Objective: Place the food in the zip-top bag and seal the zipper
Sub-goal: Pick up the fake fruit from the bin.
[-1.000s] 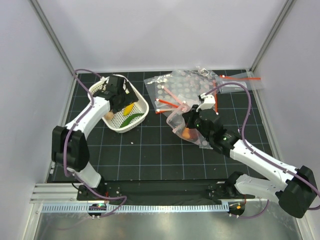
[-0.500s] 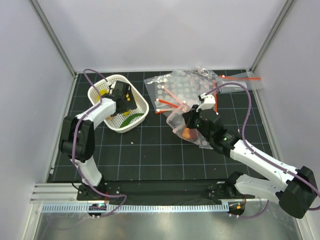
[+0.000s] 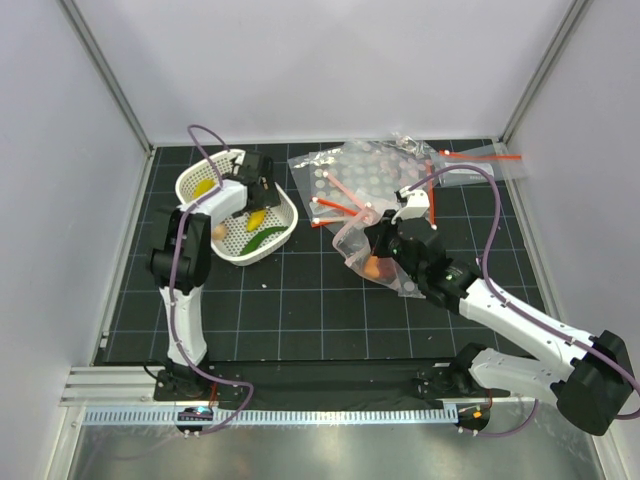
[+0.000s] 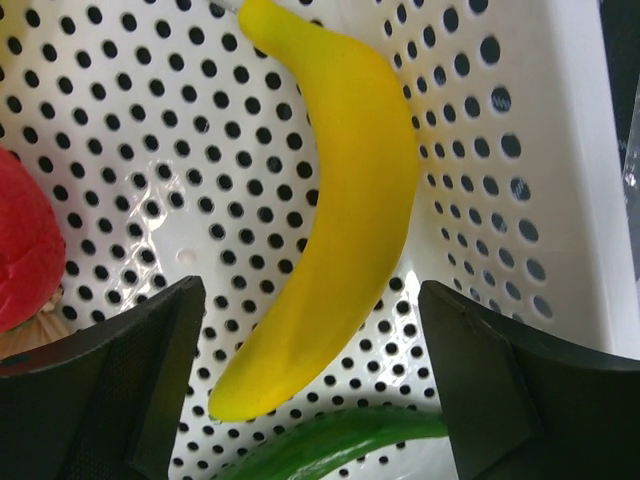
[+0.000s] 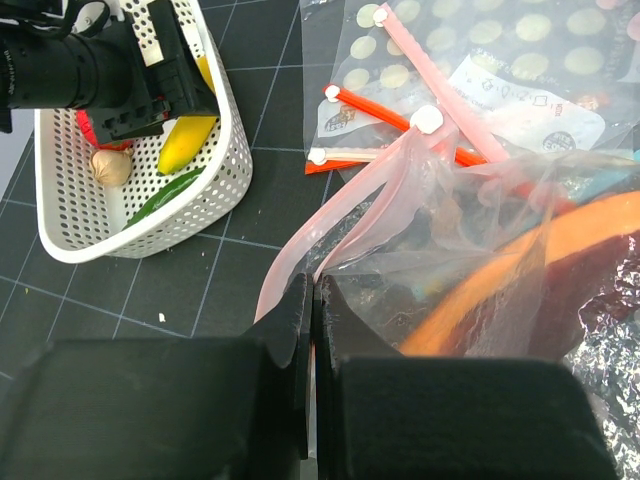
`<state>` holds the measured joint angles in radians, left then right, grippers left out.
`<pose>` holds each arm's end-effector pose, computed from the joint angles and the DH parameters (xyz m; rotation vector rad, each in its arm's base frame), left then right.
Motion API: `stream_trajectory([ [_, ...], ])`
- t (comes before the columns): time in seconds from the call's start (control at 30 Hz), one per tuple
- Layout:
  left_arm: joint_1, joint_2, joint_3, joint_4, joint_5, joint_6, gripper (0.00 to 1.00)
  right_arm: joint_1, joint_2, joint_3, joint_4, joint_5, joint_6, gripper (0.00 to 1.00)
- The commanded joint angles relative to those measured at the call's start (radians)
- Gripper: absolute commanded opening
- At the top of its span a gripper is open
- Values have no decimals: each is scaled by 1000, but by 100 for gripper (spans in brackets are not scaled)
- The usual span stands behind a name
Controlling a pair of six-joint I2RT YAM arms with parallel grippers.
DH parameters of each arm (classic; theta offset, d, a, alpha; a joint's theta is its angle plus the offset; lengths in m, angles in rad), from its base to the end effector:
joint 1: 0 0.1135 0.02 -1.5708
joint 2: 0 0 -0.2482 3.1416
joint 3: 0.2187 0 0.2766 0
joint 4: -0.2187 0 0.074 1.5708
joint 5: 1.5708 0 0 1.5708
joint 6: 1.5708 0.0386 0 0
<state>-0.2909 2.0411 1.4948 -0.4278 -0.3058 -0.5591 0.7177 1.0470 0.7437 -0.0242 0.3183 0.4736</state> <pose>0.4408 -0.1198 0.1541 -0.4475 2.4393 0.0337 0.2160 0.1726 0.2695 -0.0145 1.9138 0.5116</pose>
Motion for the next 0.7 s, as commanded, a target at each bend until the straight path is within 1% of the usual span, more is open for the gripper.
stream_trajectory([
  [0.0, 16, 36, 76, -3, -7, 13, 88, -3, -12, 37, 50, 8, -7, 1],
  [0.03, 19, 44, 84, -15, 6, 10, 84, -3, -12, 37, 52, 7, -6, 1],
  [0.07, 25, 50, 84, -17, 17, 8, 71, -3, -15, 37, 52, 8, -7, 1],
  [0.17, 29, 44, 67, -5, 45, 2, 51, -3, -16, 37, 50, 8, -6, 1],
  [0.2, 29, 38, 55, 0, 51, -1, 40, -3, -16, 37, 52, 11, -6, 1],
  [0.27, 30, 31, 45, 0, 75, -5, 32, -3, -18, 36, 50, 8, -6, 1],
  [0.3, 30, 24, 41, 0, 85, -15, 23, -3, -18, 36, 52, 10, -6, 1],
  [0.33, 32, 16, 36, -9, 94, -21, 19, -3, -21, 34, 52, 8, -6, 1],
  [0.37, 32, 4, 19, -9, 106, -30, 12, -3, -21, 34, 52, 11, -6, 1],
  [0.47, 32, -82, -42, 12, 128, -61, 5, -3, -16, 36, 52, 10, -7, 1],
  [0.5, 30, -110, -62, 20, 135, -68, 2, -4, -15, 34, 53, 10, -7, 1],
  [0.53, 30, -178, -85, 41, 140, -87, 0, -3, -15, 36, 52, 8, -7, 1],
  [0.57, 30, -214, -135, 56, 148, -94, 0, -1, -10, 36, 52, 8, -7, 1],
  [0.63, 29, -290, -188, 105, 175, -116, 0, -3, -13, 36, 53, 4, -9, 1],
  [0.67, 22, -359, -238, 121, 186, -123, 0, -3, -10, 37, 55, 7, -12, 1],
])
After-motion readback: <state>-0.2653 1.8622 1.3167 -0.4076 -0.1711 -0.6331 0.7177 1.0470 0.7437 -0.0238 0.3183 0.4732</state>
